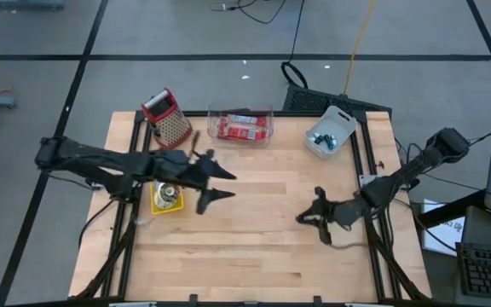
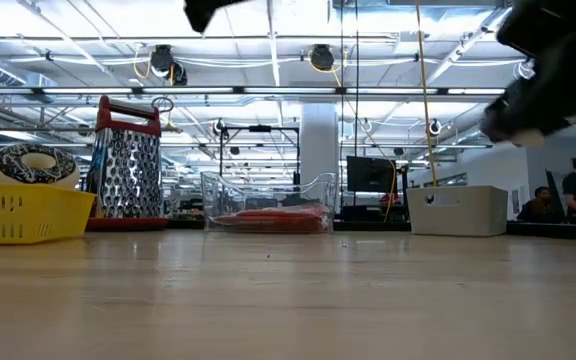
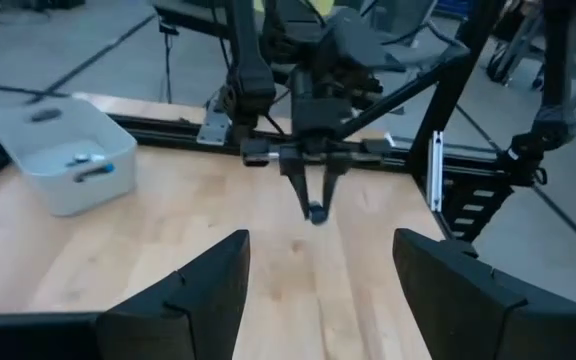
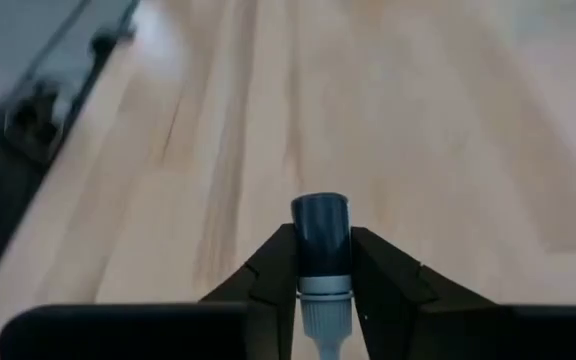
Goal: Pick & Place Food Item
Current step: Put the black food coloring bottle into the white bin
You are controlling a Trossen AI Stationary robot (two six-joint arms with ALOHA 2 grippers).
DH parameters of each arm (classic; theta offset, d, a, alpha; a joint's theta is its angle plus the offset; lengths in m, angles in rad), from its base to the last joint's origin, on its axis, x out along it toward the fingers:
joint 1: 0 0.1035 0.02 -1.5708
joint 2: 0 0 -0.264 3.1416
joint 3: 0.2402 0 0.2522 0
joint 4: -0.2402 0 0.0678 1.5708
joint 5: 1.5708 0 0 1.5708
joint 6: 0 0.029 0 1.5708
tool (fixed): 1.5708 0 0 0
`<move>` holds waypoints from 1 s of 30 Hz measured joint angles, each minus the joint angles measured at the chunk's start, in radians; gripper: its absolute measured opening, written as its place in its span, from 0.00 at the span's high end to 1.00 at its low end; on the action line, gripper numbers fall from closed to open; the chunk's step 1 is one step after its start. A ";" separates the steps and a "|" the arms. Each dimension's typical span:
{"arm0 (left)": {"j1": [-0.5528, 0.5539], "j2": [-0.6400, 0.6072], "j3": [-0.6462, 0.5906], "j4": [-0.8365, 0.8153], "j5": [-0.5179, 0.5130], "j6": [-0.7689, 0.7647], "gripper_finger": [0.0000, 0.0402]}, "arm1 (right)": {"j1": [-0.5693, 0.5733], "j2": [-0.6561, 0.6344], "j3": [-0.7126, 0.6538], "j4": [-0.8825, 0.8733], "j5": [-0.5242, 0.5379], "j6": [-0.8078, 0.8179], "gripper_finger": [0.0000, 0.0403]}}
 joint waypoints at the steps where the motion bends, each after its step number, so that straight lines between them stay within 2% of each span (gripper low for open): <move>1: 0.000 -0.028 0.000 -0.027 -0.004 0.013 0.38 | -0.023 -0.027 0.000 0.000 0.001 0.000 0.84; 6: 0.000 -0.125 0.000 -0.129 -0.006 0.088 0.36 | -0.169 -0.155 0.001 0.000 0.003 -0.023 0.84; 12: 0.000 -0.169 0.000 -0.154 -0.006 0.153 0.35 | -0.377 -0.257 0.001 0.020 0.002 -0.099 0.84; 21: 0.008 -0.168 0.001 -0.284 -0.069 0.199 0.37 | -0.686 -0.277 0.002 0.027 0.001 -0.141 0.84; 30: 0.041 -0.217 0.001 -0.343 -0.067 0.203 0.38 | -0.983 -0.280 0.002 -0.080 -0.011 -0.156 0.84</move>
